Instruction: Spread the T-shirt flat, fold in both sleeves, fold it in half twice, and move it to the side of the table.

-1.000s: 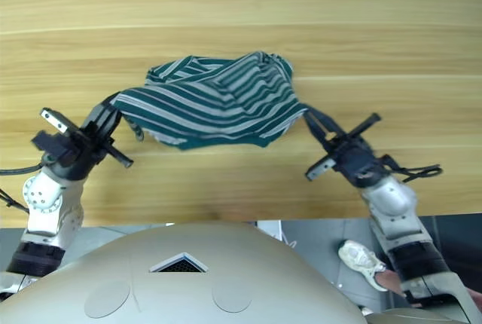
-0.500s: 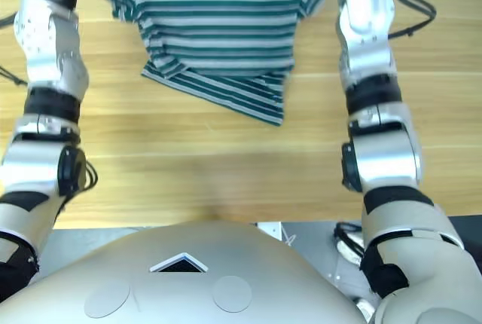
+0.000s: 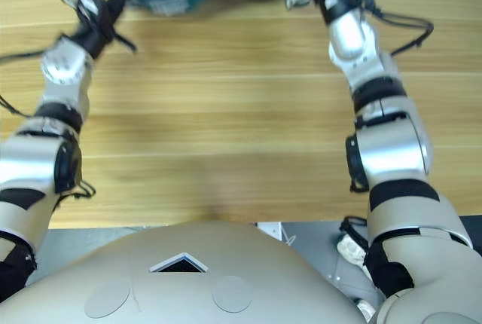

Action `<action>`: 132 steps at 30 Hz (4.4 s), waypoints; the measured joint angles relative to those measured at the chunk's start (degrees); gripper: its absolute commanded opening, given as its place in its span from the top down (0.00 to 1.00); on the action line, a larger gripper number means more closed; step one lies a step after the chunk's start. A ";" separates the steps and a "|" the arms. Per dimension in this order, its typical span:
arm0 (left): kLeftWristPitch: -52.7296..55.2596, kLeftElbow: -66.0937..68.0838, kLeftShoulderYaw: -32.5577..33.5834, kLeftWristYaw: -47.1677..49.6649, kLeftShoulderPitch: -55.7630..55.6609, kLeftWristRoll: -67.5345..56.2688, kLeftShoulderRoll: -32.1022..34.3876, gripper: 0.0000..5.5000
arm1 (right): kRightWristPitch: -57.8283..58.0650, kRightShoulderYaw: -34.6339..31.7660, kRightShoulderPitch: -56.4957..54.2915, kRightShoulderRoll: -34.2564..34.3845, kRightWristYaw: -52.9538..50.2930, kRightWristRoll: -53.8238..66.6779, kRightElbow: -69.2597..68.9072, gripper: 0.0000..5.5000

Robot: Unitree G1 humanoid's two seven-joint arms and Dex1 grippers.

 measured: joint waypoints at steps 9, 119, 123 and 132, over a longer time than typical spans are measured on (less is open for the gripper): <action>-6.35 -23.96 -2.91 -27.20 24.68 -8.55 8.46 1.00 | -4.09 4.48 31.51 -14.82 34.94 13.00 -23.73 1.00; 18.44 -78.08 24.92 28.81 70.47 39.91 16.65 0.57 | 14.30 -12.78 48.44 -5.82 26.31 23.67 -60.18 0.58; 17.05 -79.73 20.81 17.91 75.34 36.46 20.35 0.57 | 13.80 -13.49 47.38 -4.15 26.29 20.35 -56.86 0.58; 18.65 -73.55 12.29 16.37 61.53 40.17 23.05 0.57 | 12.76 -14.96 48.74 -4.04 28.42 19.18 -57.09 0.58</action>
